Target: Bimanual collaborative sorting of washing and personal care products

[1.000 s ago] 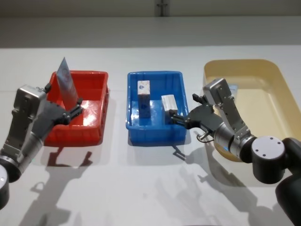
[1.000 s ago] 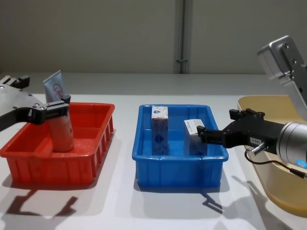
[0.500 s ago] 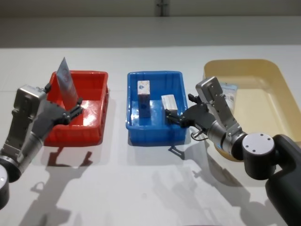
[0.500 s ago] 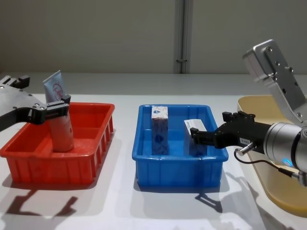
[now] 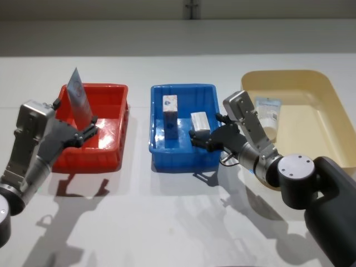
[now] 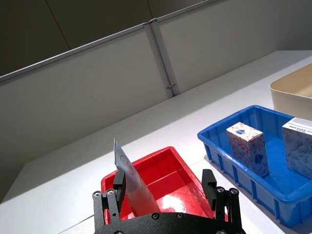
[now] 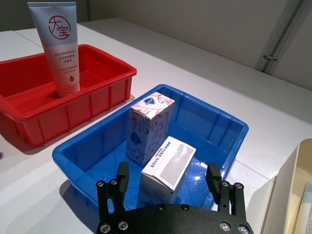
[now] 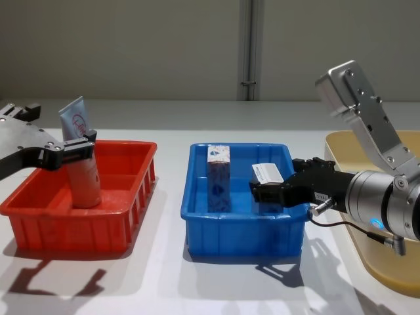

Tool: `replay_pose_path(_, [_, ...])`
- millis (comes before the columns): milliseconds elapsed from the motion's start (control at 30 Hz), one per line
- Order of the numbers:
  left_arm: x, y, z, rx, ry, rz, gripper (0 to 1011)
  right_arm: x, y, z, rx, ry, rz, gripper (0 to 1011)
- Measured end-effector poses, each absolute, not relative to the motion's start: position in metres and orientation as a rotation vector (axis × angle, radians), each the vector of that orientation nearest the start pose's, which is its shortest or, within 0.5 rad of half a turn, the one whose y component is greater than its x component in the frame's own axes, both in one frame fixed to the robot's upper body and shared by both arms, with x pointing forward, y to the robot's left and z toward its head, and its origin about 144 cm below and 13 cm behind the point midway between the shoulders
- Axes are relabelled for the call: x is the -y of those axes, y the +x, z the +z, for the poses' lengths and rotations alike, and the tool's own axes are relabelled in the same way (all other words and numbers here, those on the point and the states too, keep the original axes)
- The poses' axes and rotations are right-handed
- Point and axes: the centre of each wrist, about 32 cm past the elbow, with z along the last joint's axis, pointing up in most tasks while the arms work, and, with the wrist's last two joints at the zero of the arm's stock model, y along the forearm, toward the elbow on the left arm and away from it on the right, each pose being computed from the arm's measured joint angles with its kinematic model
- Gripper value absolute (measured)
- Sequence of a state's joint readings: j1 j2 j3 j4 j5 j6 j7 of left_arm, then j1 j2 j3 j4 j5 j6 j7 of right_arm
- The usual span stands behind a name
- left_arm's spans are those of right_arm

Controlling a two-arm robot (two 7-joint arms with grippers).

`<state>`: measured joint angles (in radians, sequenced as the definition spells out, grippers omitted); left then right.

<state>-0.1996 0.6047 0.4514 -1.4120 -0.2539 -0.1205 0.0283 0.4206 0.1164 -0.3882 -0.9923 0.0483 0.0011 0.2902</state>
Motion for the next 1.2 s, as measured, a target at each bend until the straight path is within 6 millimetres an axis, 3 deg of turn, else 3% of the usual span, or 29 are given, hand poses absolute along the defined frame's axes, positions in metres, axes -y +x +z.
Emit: replay_pose_path(1200, [-0.310, 0.489, 1.140, 0.285, 0.304, 1.248, 1001, 0.157, 0.570, 1.096, -0.043, -0.350, -1.020, 1001])
